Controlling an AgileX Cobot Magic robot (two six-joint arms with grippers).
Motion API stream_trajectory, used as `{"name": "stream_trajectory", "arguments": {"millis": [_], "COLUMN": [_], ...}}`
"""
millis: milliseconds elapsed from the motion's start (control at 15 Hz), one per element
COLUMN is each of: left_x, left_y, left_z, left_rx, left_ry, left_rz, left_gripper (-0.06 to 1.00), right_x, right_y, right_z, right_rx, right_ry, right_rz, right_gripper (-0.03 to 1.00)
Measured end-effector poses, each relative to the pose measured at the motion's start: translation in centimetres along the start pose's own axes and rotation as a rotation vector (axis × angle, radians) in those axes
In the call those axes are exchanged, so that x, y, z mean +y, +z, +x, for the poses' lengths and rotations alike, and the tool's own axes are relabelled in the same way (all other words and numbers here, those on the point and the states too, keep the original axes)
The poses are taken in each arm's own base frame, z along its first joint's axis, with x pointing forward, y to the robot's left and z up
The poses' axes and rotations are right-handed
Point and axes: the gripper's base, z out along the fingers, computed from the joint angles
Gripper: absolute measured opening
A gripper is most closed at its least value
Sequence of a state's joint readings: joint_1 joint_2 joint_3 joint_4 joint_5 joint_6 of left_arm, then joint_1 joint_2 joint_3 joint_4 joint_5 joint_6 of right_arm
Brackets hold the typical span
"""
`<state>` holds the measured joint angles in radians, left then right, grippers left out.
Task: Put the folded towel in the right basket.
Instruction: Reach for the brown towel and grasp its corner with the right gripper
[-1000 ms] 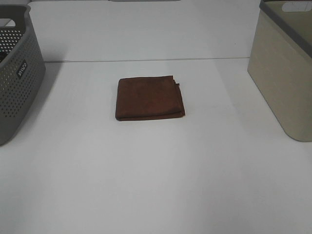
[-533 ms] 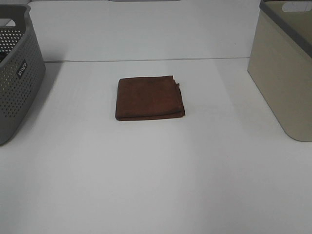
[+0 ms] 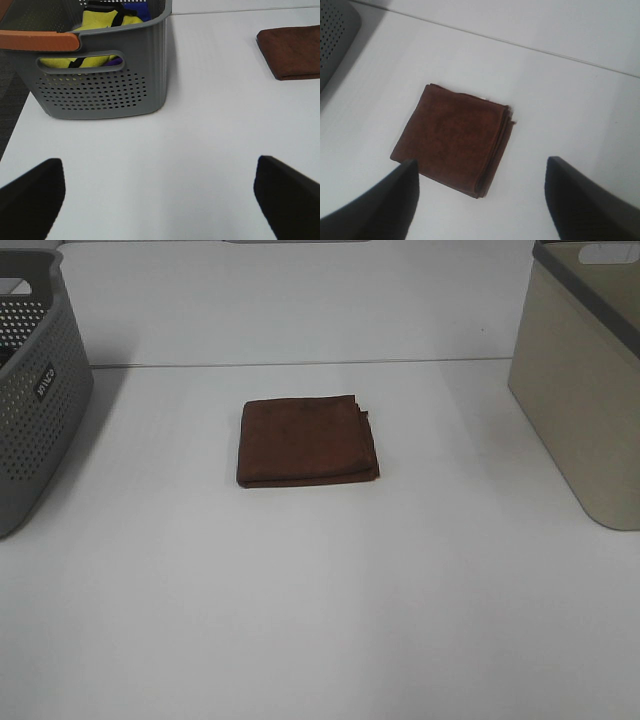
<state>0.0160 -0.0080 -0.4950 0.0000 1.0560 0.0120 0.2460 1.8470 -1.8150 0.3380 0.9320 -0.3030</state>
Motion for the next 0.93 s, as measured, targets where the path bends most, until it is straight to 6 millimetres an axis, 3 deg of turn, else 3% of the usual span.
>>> {"name": "stream_trajectory", "arguments": {"millis": [267,533,733,933], "left_x": [0.0,0.0,0.0,0.0], "left_y": [0.0,0.0,0.0,0.0], "left_z": [0.0,0.0,0.0,0.0], "left_rx": [0.000,0.000,0.000,0.000], "left_ry": [0.000,0.000,0.000,0.000], "left_rz": [0.000,0.000,0.000,0.000], "left_gripper": [0.97,0.97,0.97,0.97], "right_x": [0.6,-0.4,-0.7,-1.4], "right_y": [6.5,13.2,18.6,21.9], "right_z": [0.5,3.3,5.3,6.5], "right_rx": [0.153,0.384,0.464,0.487], "right_ry": [0.056,0.155,0.237,0.255], "right_rz": [-0.061,-0.116,-0.214,-0.228], "right_gripper": [0.67,0.67,0.69,0.73]}}
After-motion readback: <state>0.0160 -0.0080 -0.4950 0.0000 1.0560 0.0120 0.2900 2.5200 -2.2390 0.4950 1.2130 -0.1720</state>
